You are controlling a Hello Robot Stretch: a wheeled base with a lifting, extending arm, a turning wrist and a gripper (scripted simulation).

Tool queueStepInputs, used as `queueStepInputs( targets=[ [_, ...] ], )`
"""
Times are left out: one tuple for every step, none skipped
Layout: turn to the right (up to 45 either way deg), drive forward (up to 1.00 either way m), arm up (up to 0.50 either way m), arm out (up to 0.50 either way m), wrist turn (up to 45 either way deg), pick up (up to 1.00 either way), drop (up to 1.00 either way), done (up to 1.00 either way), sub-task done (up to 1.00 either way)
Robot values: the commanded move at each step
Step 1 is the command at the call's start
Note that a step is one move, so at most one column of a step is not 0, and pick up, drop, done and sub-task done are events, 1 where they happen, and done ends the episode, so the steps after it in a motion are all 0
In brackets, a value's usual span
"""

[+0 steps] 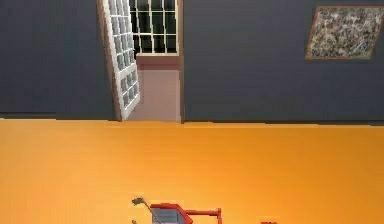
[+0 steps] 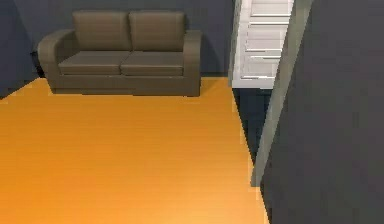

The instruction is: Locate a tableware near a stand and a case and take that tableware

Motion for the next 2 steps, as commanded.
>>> queueStepInputs(
  targets=[
    [-45.0, 0.00, 0.00, 0.00, 0.0, 0.00, 0.00, 0.00, 0.00],
    [-36.0, 0.00, 0.00, 0.00, 0.0, 0.00, 0.00, 0.00, 0.00]
  ],
)
